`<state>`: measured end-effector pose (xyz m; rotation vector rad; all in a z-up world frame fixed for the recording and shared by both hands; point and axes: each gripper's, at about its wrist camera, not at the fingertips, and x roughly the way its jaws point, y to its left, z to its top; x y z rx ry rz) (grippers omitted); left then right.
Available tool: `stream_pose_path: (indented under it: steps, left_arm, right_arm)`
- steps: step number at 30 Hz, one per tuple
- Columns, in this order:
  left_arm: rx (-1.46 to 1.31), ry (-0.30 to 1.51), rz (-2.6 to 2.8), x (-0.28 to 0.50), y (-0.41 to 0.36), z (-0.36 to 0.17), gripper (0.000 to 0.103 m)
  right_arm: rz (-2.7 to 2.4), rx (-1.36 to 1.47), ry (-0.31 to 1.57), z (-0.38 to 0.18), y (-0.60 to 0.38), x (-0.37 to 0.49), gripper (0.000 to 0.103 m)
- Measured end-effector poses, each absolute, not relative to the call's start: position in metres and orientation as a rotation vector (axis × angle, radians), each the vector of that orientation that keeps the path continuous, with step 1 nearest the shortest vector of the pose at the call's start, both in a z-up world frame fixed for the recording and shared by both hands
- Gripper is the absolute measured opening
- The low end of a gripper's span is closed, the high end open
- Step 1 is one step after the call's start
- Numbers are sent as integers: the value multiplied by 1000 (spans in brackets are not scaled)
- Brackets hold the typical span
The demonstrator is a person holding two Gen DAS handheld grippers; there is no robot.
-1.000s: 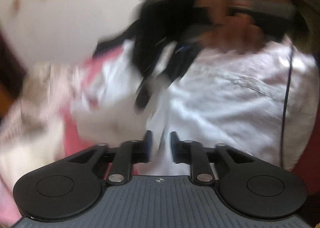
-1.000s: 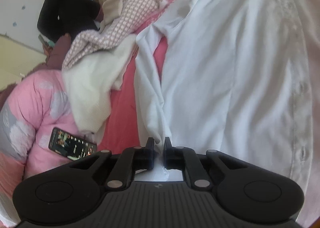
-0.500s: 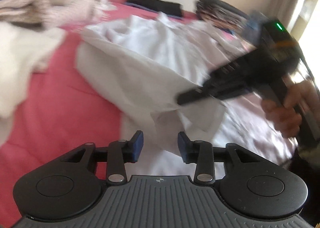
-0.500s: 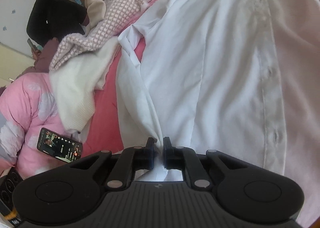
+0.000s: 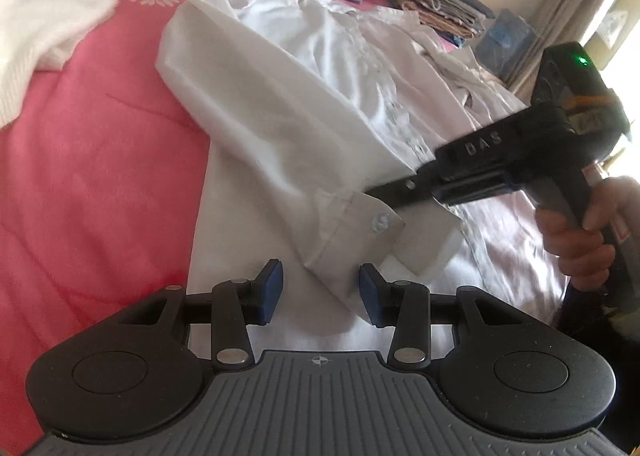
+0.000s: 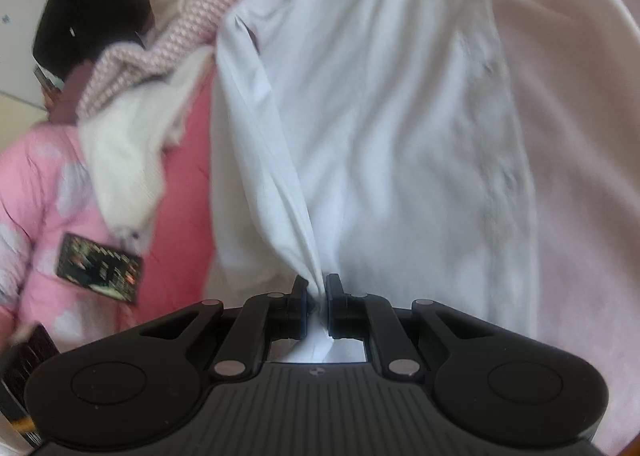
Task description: Fold clothes
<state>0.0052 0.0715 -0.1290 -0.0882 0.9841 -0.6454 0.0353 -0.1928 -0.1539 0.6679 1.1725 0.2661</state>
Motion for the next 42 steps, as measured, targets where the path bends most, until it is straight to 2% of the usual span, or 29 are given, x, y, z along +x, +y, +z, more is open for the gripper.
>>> stream_pose_path:
  steps: [13,19,26,27,28,31,32,37,42]
  left_arm:
    - [-65,991,-707,-1,64,-130,42]
    - [-113,1027,-726,-4,71,-130,42]
    - [-108,1056,-790,-15,73,-131,42]
    - [-106,1058,-805,-16,72,-130,42]
    - [-105,1061,-819,-17,71,-130,42]
    - [-158,1064,-854,-16,75,-127,42]
    - [-191,1066,-858,-15,79,-127,42]
    - [-329,1113,-794,1,86,-134,42]
    - [-254,1131,-725,13,64,-139,34]
  right_arm:
    - [210,778,1219,-160,-213,-17,10]
    - [283,911,1171,-152,-215,-22,10]
    - [206,900,1257,-170,-221,-27,14]
    - [205,912,1257,-170,-224,-29,15]
    - [203,916,1257,-170,-226,-30,20]
    - [207,933,1239,-165,-231,-36,42]
    - [208,941,1231,-163,-233,-38,46]
    - [185,1030,1215,-169,-242,-41,46]
    - [203,1023,1214,-171,-235,-35,46]
